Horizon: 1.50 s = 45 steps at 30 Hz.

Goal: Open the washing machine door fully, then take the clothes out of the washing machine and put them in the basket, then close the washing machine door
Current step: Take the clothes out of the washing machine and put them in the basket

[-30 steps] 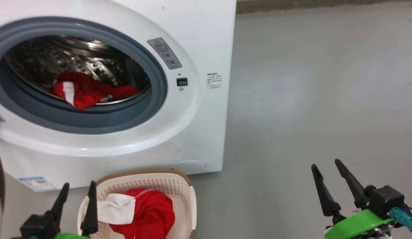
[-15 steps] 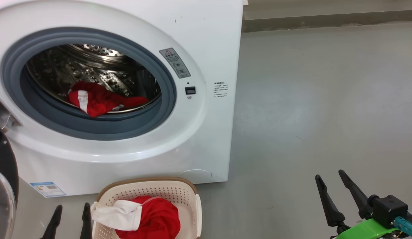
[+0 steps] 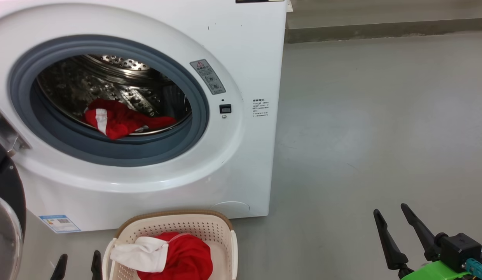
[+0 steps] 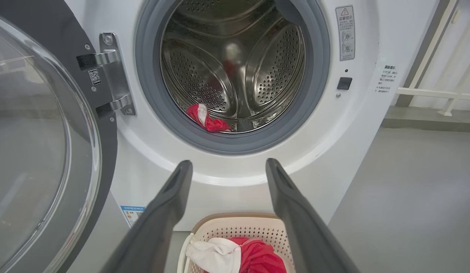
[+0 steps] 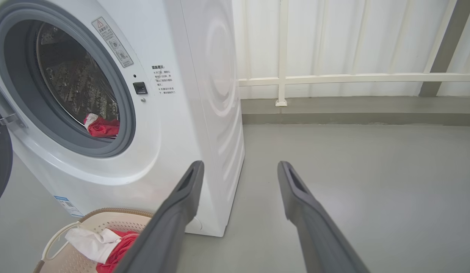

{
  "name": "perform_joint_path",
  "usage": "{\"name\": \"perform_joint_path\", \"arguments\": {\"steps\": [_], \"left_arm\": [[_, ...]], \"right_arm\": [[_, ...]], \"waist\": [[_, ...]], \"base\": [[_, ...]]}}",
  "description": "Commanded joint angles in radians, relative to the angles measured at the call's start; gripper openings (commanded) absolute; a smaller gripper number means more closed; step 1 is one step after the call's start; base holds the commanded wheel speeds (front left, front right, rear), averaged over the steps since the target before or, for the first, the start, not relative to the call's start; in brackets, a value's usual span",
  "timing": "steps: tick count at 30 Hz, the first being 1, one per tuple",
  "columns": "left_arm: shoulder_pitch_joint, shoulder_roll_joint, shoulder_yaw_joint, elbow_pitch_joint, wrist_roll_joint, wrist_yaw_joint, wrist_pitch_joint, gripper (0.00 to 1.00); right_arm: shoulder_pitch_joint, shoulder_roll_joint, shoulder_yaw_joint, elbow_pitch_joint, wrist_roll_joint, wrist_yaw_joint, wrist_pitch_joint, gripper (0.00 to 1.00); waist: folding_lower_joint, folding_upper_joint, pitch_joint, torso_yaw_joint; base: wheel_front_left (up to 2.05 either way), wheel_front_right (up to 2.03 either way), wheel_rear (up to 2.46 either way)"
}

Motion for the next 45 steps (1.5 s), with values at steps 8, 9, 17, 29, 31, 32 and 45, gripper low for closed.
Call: {"name": "perform_joint_path", "arguments": {"steps": [8,9,17,29,31,32,45], "left_arm": [[-0.003,0.003,0.042,-0.041,0.004,-0.002,-0.006,1.00],[-0.003,0.002,0.042,-0.042,0.004,-0.002,-0.006,1.00],[-0.009,0.002,0.038,-0.045,-0.005,-0.001,-0.006,1.00],[-0.182,0.006,-0.002,0.048,0.028,-0.002,-0.006,1.00],[-0.240,0.016,-0.010,0.086,0.038,-0.002,-0.006,1.00],[-0.271,0.022,-0.015,0.102,0.043,-0.002,-0.006,1.00],[-0.622,0.125,-0.073,0.333,0.133,0.006,-0.006,1.00]], "right_arm": [[-0.012,-0.022,0.012,-0.026,0.003,0.006,-0.006,1.00],[-0.012,-0.022,0.012,-0.026,0.003,0.006,-0.006,1.00],[-0.012,-0.020,0.012,-0.029,0.003,0.006,-0.006,1.00],[-0.057,0.004,0.017,-0.038,-0.005,0.006,-0.006,1.00],[-0.073,0.011,0.017,-0.042,-0.009,0.006,-0.006,1.00],[-0.082,0.014,0.018,-0.044,-0.011,0.006,-0.006,1.00],[-0.185,0.056,0.033,-0.050,-0.025,0.006,-0.006,1.00]], "waist": [[0.0000,0.0000,-0.001,-0.004],[0.0000,0.0000,0.000,-0.005],[0.0000,0.0000,0.005,-0.006],[0.0000,0.0000,0.097,0.006],[0.0000,0.0000,0.126,0.005],[0.0000,0.0000,0.140,0.004],[0.0000,0.0000,0.278,-0.038]], "base": [[0.00,0.00,0.00],[0.00,0.00,0.00],[0.00,0.00,0.00],[0.00,0.00,0.00],[0.00,0.00,0.00],[0.00,0.00,0.00],[0.00,0.00,0.00]]}}
